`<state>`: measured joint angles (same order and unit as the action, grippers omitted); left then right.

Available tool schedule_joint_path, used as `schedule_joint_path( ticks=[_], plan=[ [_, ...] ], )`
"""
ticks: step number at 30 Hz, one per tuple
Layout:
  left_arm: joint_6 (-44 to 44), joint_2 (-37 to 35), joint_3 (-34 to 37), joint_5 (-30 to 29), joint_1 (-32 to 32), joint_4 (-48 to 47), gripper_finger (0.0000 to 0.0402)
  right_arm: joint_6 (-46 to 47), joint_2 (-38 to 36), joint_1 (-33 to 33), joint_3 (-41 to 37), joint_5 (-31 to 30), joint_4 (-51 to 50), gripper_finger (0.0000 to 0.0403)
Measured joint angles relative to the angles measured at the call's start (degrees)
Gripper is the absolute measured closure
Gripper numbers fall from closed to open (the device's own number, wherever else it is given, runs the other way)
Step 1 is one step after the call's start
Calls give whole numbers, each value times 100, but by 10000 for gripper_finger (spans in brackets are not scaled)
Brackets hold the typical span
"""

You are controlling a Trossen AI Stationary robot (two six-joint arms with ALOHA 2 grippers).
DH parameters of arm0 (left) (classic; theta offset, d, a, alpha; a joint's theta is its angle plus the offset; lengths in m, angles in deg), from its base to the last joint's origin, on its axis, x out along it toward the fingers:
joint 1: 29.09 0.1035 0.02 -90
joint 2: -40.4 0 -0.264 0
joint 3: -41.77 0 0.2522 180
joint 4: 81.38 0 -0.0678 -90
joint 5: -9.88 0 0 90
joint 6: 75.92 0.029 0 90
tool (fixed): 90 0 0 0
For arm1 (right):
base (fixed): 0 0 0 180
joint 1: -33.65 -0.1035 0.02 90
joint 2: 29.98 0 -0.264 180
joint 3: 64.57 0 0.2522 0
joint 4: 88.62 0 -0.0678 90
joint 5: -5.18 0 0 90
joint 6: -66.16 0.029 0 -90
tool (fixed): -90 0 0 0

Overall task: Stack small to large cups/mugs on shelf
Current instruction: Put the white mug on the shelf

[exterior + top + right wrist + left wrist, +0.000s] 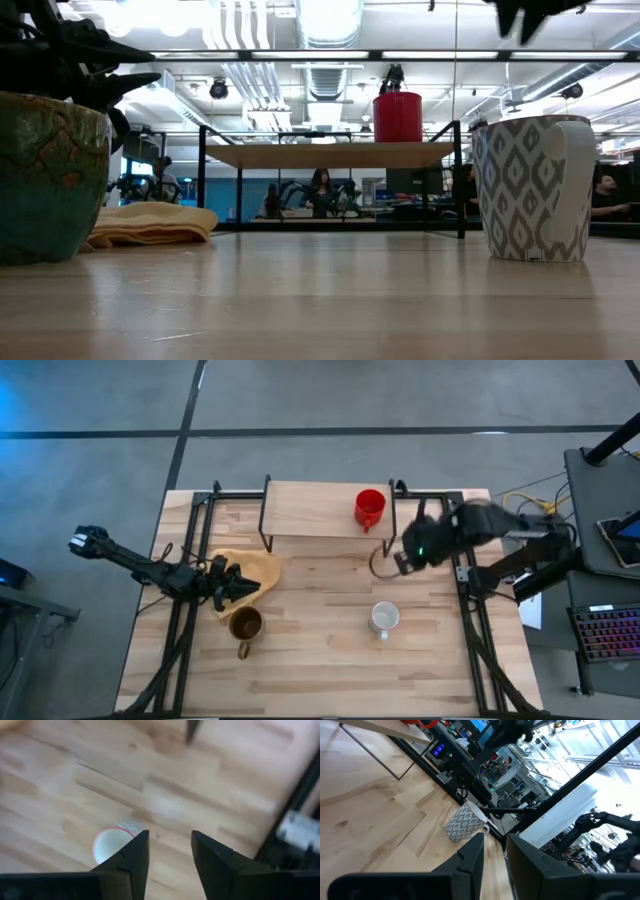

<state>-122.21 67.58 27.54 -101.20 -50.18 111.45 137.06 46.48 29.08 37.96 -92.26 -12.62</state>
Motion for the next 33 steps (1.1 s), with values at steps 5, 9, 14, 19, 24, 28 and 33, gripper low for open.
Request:
schedule_joint_path(
  ticks=[5, 9, 14, 19, 24, 28, 33],
  plan=[
    [-20, 2, 0, 2, -1, 2, 331, 1189, 149, -599, -463, 91, 58, 245],
    [-300, 10, 0, 2, 1, 0, 331, 1610, 419, -947, -507, 239, 188, 236],
    [-434, 15, 0, 13, 1, -2, 331, 2045, 707, -1391, -527, 319, 422, 232],
    [-428, 17, 0, 107, -1, -4, 331, 2402, 930, -1743, -572, 292, 548, 232],
    [-397, 17, 0, 129, -1, -4, 331, 2344, 949, -1748, -984, 190, 862, 232],
    [-401, 17, 0, 251, -1, -7, 331, 2345, 627, -1717, -1597, 187, 1872, 232],
    [-401, 17, 0, 328, 1, -9, 331, 2586, 214, -1716, -2171, 166, 1864, 232]
  ],
)
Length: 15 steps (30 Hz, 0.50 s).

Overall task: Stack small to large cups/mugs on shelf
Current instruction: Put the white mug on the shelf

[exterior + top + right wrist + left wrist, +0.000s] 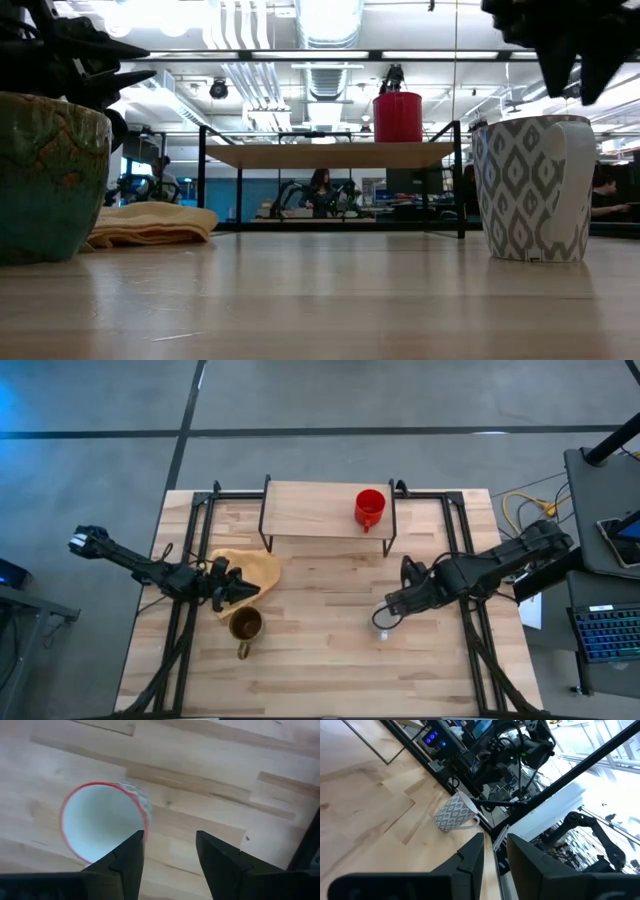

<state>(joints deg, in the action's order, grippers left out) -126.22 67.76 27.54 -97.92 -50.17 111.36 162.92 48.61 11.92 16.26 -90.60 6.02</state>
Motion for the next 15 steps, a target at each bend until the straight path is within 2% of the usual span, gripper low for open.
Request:
schedule_joint_path(
  ticks=[7, 15],
  plan=[
    [-7, 0, 0, 2, -2, -4, 331, 138, -348, -9, -716, 169, 1288, 232],
    [-11, 0, 0, 2, -1, -2, 331, 76, -78, -9, -918, 317, 1363, 232]
  ],
)
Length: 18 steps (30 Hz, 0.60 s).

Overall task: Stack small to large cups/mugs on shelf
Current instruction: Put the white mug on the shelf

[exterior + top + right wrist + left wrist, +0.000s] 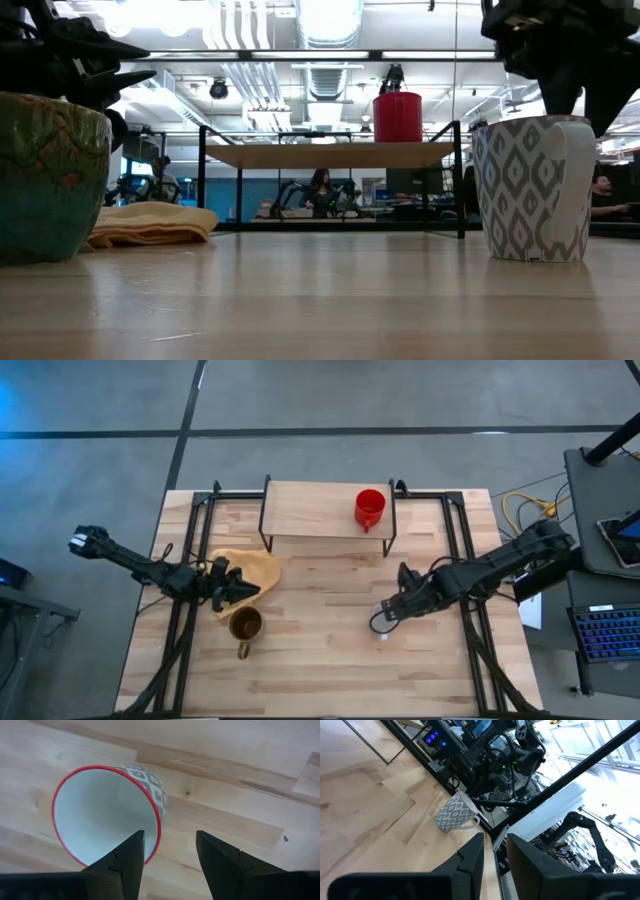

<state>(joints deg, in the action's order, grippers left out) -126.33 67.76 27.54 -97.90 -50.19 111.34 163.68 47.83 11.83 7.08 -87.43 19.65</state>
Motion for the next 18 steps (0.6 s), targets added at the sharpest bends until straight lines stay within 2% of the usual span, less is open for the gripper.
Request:
schedule_joint_path(
  ticks=[7, 18],
  plan=[
    [0, 3, 0, -2, -1, 0, 331, 9, 55, -2, -12, -54, 50, 232],
    [-13, 235, 0, -2, -1, 0, 331, -45, 607, 59, 41, -68, 334, 232]
  ],
)
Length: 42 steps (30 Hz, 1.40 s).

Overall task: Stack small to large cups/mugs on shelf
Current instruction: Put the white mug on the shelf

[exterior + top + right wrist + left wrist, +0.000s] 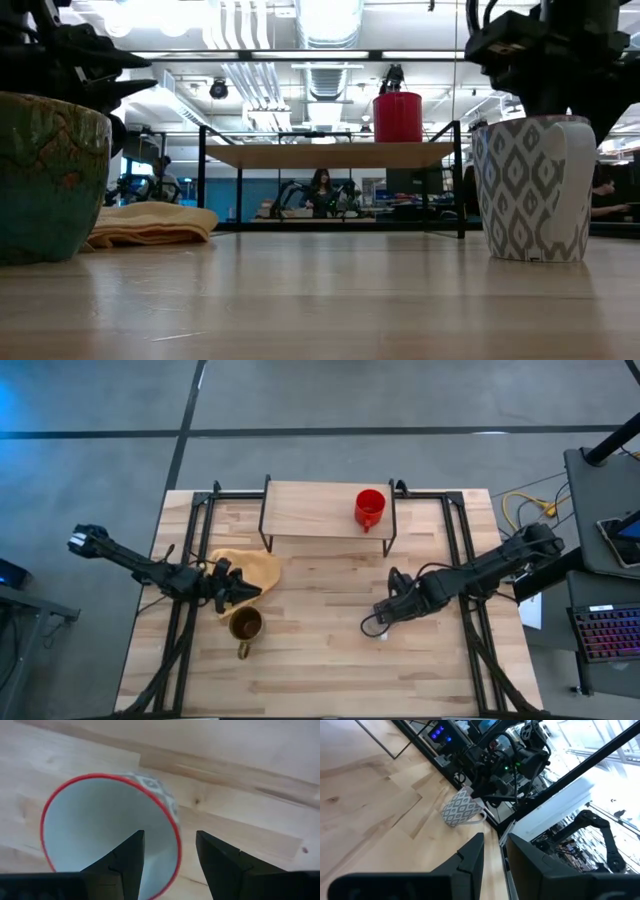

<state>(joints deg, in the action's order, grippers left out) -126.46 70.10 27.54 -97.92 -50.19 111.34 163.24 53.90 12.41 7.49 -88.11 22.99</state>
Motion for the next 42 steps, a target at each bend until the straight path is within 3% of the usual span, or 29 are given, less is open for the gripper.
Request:
schedule_joint_path(
  ticks=[8, 23, 28, 35, 42],
  plan=[
    [-9, 100, 0, 0, 1, 2, 331, -2, 153, 27, 34, 157, -201, 243],
    [-9, 94, 0, 0, 0, 4, 331, -136, 255, 30, 279, 162, -213, 381],
    [-10, 95, 0, -1, 0, 4, 331, -256, 255, 88, 607, 134, -303, 387],
    [-11, 102, 0, -2, 0, 4, 331, -1104, 563, 456, 1985, 184, -1411, 388],
    [-9, 94, 0, -2, 1, 4, 331, -2682, 1643, 1230, 4025, 171, -2702, 389]
  ],
)
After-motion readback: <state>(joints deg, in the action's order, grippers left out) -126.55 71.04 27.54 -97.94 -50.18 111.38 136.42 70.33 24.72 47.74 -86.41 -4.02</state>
